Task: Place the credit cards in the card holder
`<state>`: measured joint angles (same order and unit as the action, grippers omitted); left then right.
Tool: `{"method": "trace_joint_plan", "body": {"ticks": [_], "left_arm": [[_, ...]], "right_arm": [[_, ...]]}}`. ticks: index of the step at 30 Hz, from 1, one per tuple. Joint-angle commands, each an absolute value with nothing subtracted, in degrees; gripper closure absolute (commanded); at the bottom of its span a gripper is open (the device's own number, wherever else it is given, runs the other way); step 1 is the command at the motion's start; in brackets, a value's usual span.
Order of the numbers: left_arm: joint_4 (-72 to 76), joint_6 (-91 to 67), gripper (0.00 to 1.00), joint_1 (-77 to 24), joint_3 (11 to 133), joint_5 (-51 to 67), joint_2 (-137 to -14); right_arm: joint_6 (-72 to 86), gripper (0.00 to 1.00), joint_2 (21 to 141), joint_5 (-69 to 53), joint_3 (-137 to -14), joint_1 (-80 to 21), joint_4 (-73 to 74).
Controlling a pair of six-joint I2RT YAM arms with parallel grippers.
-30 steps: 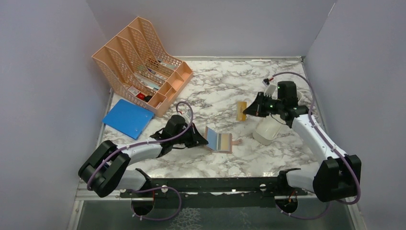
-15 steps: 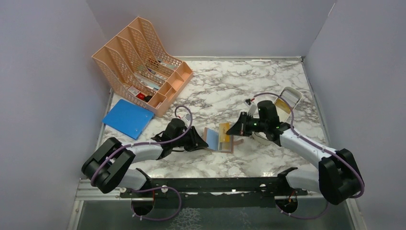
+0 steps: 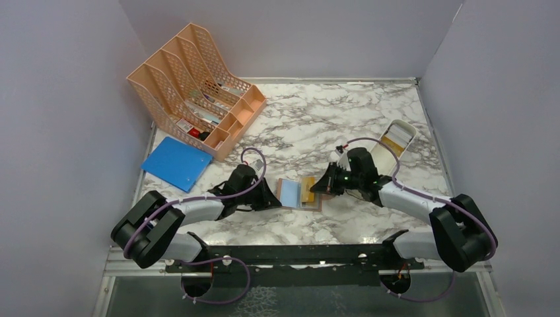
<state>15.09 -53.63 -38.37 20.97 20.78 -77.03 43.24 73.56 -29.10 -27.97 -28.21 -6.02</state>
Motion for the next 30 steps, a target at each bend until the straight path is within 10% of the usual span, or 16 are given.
{"method": "trace_joint_plan", "body": {"ticks": [1, 30], "left_arm": [[16.0, -51.5, 0.88, -38.5, 21.3, 21.0, -77.9], [16.8, -50.9, 0.90, -38.6, 19.8, 21.2, -78.2]], "right_arm": [[44.7, 0.99, 74.8, -24.8, -26.7, -28.8, -10.2], [51.4, 0.99, 82.1, -23.3, -22.6, -32.1, -21.6]]}}
